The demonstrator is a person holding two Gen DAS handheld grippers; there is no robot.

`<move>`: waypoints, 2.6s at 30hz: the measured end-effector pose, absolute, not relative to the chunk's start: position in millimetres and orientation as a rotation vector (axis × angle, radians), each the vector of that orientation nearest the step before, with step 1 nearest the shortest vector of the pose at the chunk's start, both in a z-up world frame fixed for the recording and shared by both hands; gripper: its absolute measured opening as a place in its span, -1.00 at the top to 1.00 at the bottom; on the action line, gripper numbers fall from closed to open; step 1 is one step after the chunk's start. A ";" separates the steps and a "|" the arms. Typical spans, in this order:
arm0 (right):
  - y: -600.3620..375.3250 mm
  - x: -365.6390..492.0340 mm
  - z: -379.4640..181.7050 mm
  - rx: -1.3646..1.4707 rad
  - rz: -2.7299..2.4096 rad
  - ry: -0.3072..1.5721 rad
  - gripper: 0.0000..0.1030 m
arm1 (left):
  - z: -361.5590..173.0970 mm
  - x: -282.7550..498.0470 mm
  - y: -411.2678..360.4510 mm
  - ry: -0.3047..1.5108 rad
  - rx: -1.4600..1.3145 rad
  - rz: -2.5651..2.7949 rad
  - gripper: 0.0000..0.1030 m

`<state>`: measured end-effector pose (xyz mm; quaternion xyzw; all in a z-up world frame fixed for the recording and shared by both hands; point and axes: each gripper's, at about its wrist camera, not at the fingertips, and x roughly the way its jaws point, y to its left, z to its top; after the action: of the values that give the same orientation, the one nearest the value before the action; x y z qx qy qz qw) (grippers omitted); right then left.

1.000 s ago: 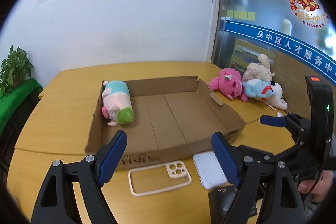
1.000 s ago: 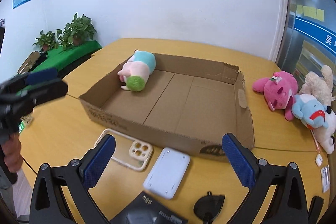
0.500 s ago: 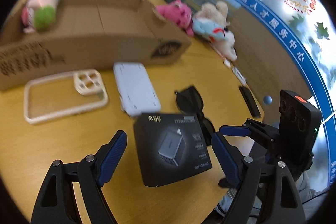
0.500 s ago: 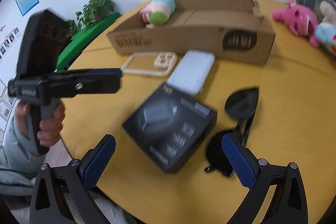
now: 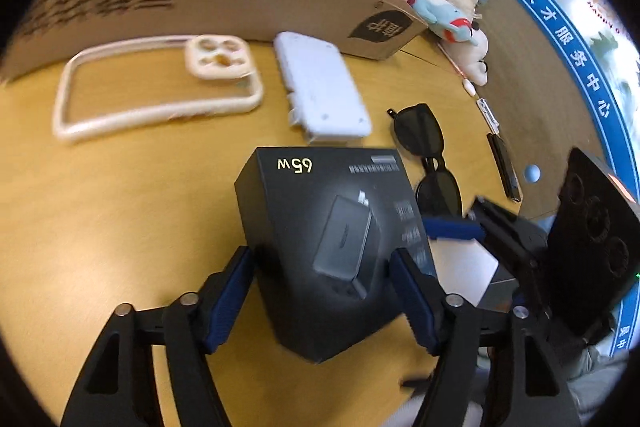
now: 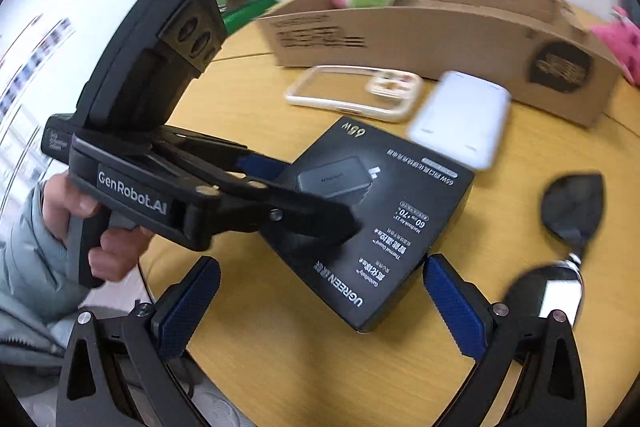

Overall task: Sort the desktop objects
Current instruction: 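Carry the black charger box with both grippers into the cardboard box, then open both grippers to release the charger box and withdraw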

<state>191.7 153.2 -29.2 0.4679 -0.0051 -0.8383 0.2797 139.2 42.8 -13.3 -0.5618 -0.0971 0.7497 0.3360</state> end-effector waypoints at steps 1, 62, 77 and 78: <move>148.6 191.1 -32.2 1.264 -2.253 0.032 -0.99 | -14.3 139.0 34.6 -0.279 -1.470 1.970 -0.34; 186.6 -288.9 25.6 1.229 -2.330 0.023 -0.65 | 58.9 -270.6 45.5 -0.309 -1.423 2.296 -0.36; 187.5 -283.7 -23.4 1.410 -2.292 -0.019 -0.47 | 24.6 -286.5 85.0 0.000 -1.682 2.344 -0.29; 187.6 -284.3 -22.8 1.421 -2.289 -0.020 -0.48 | 25.4 -286.7 83.7 -0.001 -1.686 2.350 -0.29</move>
<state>-284.3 187.6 -22.8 0.5142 -0.0073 -0.8285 0.2217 -286.7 83.7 25.4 -0.5785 -0.0003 0.8062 0.1244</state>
